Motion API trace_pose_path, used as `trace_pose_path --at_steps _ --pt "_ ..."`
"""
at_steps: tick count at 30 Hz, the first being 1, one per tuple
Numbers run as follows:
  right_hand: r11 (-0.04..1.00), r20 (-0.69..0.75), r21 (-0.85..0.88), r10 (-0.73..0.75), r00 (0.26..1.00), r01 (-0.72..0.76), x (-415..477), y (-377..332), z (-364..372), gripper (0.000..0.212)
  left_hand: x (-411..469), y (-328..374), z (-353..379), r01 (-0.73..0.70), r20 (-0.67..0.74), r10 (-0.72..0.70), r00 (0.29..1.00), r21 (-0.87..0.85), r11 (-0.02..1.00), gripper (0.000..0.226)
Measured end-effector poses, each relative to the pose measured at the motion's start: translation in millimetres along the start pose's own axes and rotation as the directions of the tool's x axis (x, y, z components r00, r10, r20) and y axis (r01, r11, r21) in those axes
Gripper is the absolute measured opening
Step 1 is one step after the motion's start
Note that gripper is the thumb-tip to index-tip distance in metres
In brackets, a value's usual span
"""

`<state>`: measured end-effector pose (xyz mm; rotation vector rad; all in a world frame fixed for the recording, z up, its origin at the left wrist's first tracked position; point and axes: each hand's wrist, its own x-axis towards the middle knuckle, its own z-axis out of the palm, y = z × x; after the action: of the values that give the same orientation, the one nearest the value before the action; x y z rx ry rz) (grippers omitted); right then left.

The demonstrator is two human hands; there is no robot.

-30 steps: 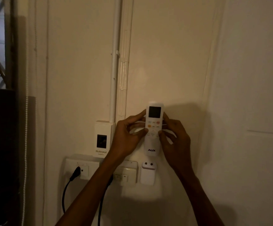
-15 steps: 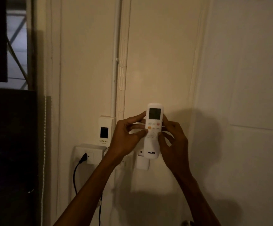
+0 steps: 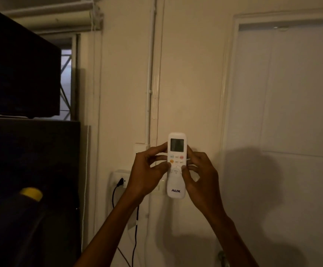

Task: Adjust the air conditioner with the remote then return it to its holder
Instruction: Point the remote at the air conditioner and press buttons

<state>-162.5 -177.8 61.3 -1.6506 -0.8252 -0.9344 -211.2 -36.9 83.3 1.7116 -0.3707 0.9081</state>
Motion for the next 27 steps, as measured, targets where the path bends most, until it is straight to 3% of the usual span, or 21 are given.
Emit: trace_pose_path --at_steps 14,19,27 --pt "0.99 0.039 0.082 0.111 0.993 -0.114 -31 -93 20 0.042 -58 54 -70 0.042 -0.067 -0.038 0.997 0.062 0.997 0.05" --pt "0.977 0.042 0.158 0.139 0.989 -0.144 -47 -132 26 0.057 -79 68 -95 0.057 -0.078 -0.056 0.995 0.009 0.998 0.048" --pt "0.974 -0.017 0.145 0.178 0.984 -0.174 -96 -197 38 0.055 -130 89 -136 0.054 -0.047 -0.058 0.997 -0.075 0.996 0.049"
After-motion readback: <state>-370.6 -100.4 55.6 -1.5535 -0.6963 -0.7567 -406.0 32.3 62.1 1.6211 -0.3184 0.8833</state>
